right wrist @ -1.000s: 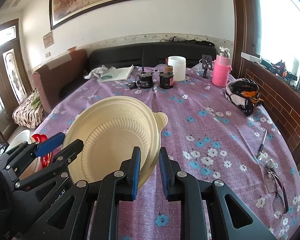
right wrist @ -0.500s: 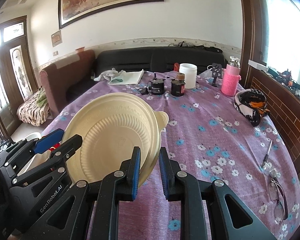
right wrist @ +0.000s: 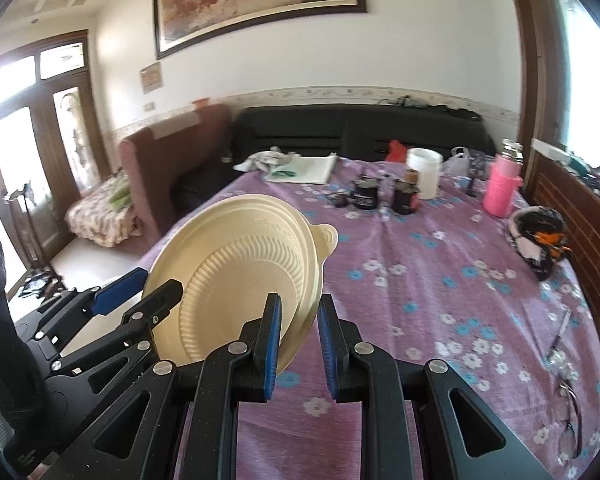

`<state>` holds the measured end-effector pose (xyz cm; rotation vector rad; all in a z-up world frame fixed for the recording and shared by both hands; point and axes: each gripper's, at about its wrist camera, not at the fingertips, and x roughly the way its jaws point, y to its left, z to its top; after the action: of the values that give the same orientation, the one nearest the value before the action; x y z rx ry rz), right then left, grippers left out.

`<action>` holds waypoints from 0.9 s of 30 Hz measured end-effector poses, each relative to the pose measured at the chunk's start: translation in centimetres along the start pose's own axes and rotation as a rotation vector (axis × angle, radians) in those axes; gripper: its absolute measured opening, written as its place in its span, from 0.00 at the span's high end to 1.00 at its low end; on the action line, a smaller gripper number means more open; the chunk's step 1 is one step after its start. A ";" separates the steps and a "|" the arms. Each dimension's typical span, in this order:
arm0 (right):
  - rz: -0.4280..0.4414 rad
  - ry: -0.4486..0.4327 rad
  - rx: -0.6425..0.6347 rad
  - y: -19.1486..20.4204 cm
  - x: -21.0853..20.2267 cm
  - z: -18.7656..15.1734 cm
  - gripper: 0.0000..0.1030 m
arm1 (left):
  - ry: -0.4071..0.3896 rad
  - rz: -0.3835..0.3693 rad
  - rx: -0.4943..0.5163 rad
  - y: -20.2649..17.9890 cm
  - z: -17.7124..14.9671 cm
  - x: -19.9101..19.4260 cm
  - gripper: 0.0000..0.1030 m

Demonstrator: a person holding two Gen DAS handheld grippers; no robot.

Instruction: Organize plates and bowls

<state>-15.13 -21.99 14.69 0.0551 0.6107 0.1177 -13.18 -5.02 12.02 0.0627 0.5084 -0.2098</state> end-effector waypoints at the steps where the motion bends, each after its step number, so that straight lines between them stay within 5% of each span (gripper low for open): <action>1: 0.021 0.002 -0.006 0.5 0.0 0.2 0.80 | -0.003 0.012 -0.007 0.7 0.0 -0.4 0.68; 14: 0.319 0.143 -0.031 7.7 3.3 1.3 0.80 | 0.041 0.175 -0.112 9.5 -2.0 -2.9 0.66; 27: 0.383 0.261 -0.055 10.8 6.7 -1.2 0.80 | 0.114 0.213 -0.142 11.8 -4.2 -1.3 0.66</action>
<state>-11.40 -10.43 10.87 0.1041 0.8525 0.5182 -13.72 7.16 9.11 -0.0103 0.6249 0.0386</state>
